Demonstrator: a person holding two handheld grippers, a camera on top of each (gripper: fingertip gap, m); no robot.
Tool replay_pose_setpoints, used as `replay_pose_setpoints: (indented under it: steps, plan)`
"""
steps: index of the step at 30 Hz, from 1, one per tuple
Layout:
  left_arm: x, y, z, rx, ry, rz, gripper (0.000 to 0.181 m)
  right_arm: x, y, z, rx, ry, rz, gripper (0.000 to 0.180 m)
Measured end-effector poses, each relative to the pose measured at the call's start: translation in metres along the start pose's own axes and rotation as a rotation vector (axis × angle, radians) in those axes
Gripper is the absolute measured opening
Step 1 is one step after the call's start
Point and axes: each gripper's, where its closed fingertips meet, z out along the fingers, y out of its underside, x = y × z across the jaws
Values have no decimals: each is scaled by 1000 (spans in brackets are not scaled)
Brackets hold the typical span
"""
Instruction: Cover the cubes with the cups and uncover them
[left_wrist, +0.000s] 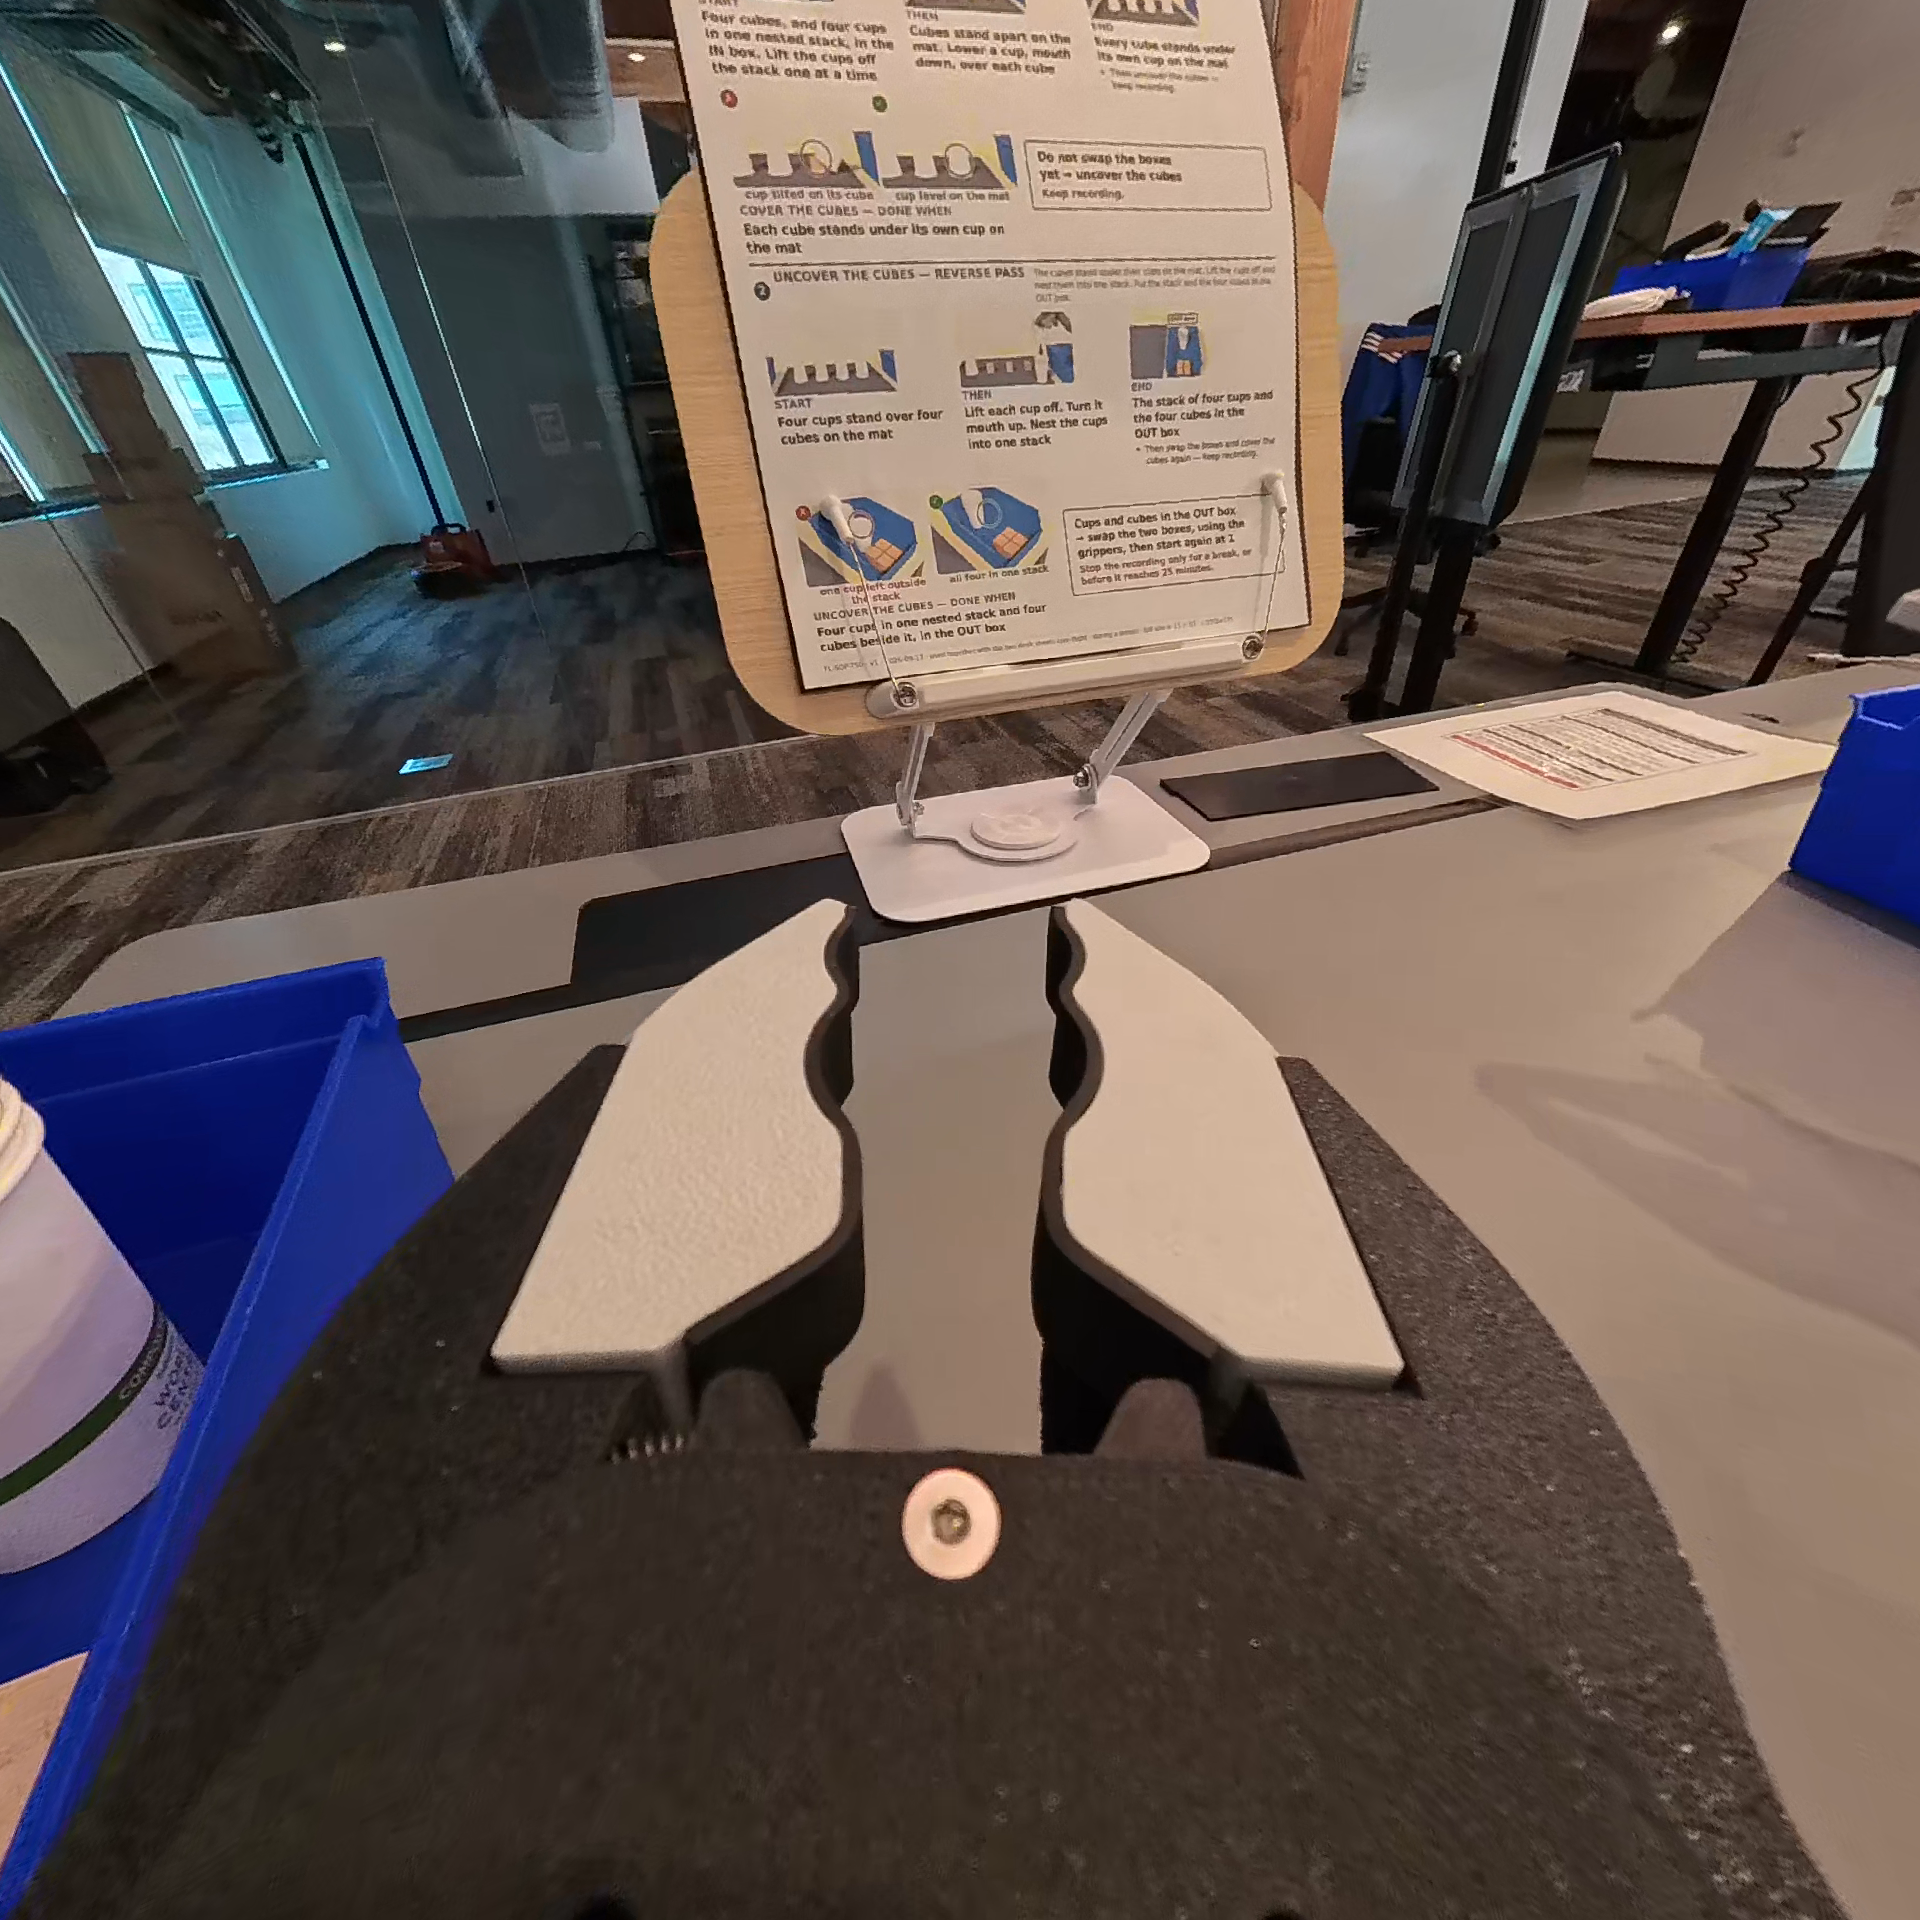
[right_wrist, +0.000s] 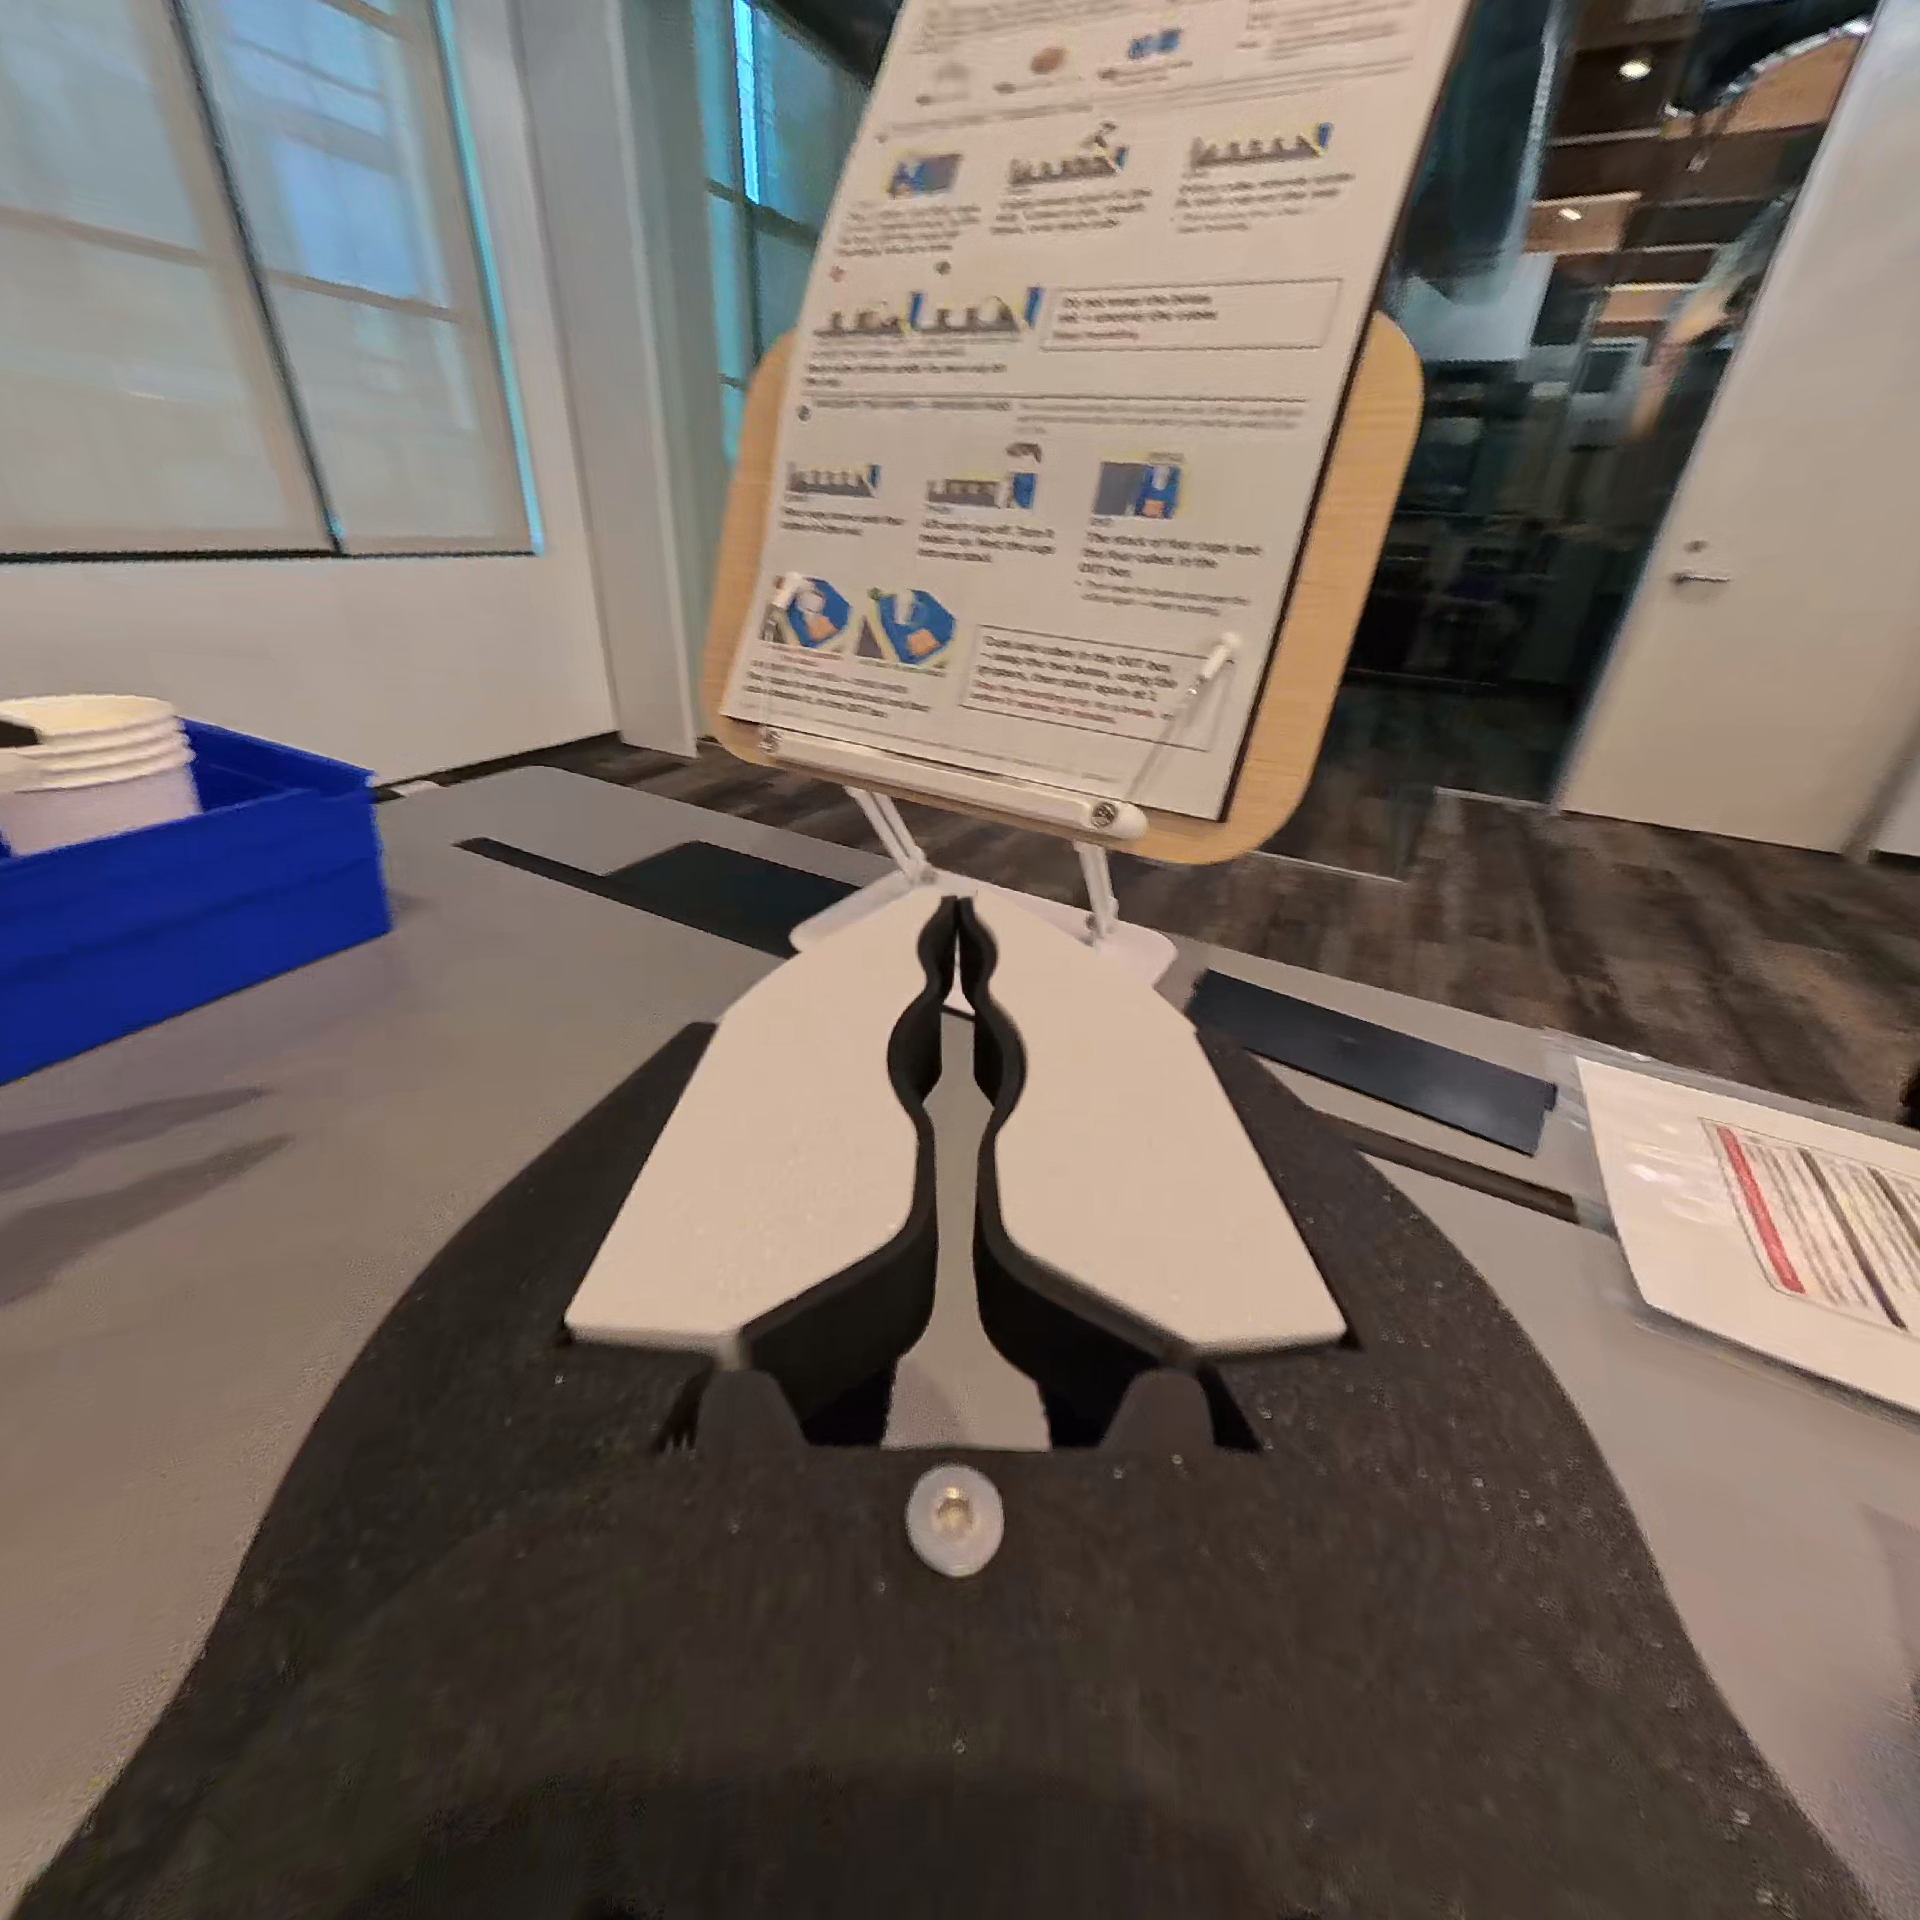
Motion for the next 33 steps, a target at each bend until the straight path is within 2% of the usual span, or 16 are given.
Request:
replay_pose_setpoints:
  steps: [4, 9, 15, 22, 26, 28, 33]
  plan:
    - [4, 6, 1, -10, 7, -8, 34, 0, 7, 4, -38, 33, 37, 0]
    - [6, 12, 1, -27, 12, -10, 34, -12, 6, 8, -14, 32, -91, 0]
    - [7, 15, 2, -40, 18, -23, 35, -36, 10, 17, -51, -45, -101, 0]
    - [9, 15, 1, -43, 16, -11, 35, -15, 23, 16, -122, 45, -67, 0]
    - [9, 15, 2, -39, 8, -3, 35, 7, 28, 5, -105, 144, -66, 3]
    - [9, 16, 3, -41, 3, 0, 35, 20, 34, 0, -132, 234, -84, 1]
    - [5, 23, 7, -52, -35, 21, 35, 31, 51, -8, -176, 331, -75, 1]
